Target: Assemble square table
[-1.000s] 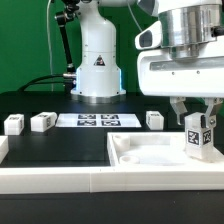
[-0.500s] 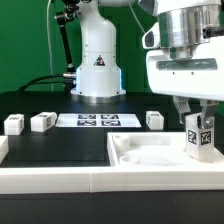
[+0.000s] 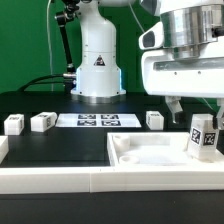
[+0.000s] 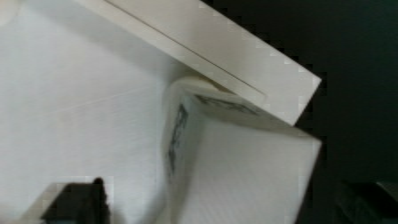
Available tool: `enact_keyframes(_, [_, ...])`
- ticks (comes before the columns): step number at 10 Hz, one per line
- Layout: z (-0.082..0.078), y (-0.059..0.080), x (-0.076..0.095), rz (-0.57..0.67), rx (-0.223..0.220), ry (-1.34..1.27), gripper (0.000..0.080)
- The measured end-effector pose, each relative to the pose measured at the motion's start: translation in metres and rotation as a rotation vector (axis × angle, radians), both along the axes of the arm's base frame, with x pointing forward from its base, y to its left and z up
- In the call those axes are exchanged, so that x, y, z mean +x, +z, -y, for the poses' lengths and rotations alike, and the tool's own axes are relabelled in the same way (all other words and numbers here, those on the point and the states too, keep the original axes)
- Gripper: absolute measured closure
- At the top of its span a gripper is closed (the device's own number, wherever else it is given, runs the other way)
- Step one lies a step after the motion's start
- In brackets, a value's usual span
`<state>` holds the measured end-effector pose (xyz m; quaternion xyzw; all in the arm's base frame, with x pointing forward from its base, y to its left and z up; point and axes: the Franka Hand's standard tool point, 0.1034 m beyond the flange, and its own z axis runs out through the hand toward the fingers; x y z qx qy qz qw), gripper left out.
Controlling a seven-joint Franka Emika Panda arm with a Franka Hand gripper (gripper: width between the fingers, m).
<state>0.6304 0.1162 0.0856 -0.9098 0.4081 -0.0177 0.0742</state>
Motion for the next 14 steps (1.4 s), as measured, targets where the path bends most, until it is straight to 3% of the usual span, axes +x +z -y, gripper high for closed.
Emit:
enact_keyframes(4, [-0.0073,-0.0024,-0.0011,0.032,-0.03,0.362,0.0151])
enact_keyframes(11, [-0.0032,-0.0015,-0.0002,0.08,-0.105,0.944,0.0151])
enact_keyframes(14, [-0.0035,-0.0023,-0.0005,0.088,-0.11,1.015,0.0151])
